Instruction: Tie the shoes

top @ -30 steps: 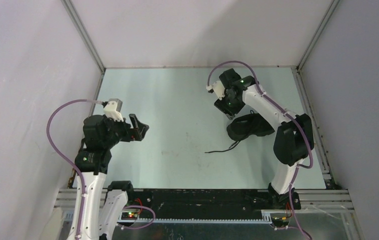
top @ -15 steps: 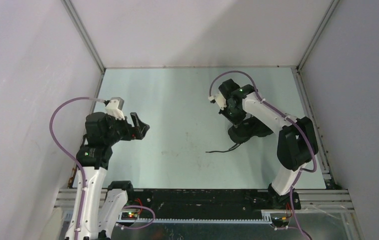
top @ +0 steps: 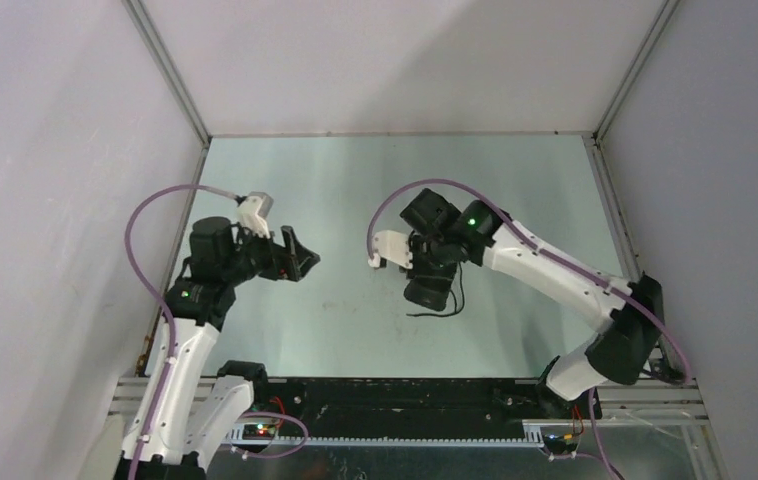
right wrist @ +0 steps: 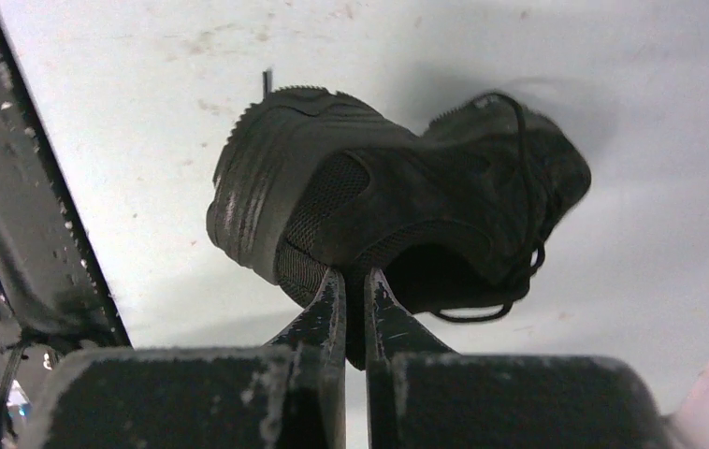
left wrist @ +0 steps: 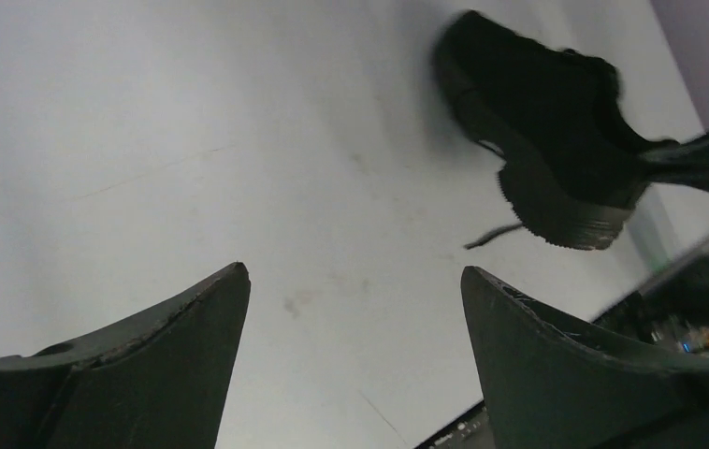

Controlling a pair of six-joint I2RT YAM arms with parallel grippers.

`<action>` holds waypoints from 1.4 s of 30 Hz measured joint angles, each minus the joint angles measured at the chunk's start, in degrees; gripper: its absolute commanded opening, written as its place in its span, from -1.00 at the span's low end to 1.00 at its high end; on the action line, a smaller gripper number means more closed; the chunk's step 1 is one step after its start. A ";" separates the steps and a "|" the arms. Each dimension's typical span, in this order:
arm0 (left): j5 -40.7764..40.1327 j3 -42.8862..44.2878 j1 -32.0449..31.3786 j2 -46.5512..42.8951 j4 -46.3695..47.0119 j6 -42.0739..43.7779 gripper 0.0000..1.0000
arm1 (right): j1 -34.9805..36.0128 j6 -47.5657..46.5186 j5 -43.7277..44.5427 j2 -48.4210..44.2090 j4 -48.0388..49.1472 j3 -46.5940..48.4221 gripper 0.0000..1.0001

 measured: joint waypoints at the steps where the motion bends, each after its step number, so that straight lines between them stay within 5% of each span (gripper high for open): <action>1: 0.83 -0.42 -1.40 0.17 0.92 -0.04 0.77 | 0.96 -1.25 -0.72 -1.20 -0.15 -0.26 -1.00; 9: 5.57 -12.24 -15.58 2.36 16.41 -0.83 0.71 | -2.82 -10.08 -2.25 -5.40 -3.21 -4.02 -1.00; 13: 5.25 -12.83 -20.74 11.02 24.83 -1.73 0.67 | -7.76 -11.65 -1.66 -6.08 -3.28 -4.26 -1.00; 22: 4.63 6.40 -28.87 39.56 35.89 1.42 0.37 | -11.13 -11.50 -1.92 -8.13 -4.61 -4.31 -1.00; 27: 7.48 13.62 -29.62 53.75 43.58 -0.72 0.50 | -11.37 -12.87 -3.67 -10.12 -4.70 -5.62 -1.00; 42: 6.95 21.35 -40.06 70.79 55.36 2.62 0.41 | -11.47 -23.74 -6.19 -23.15 -6.21 -17.03 -1.00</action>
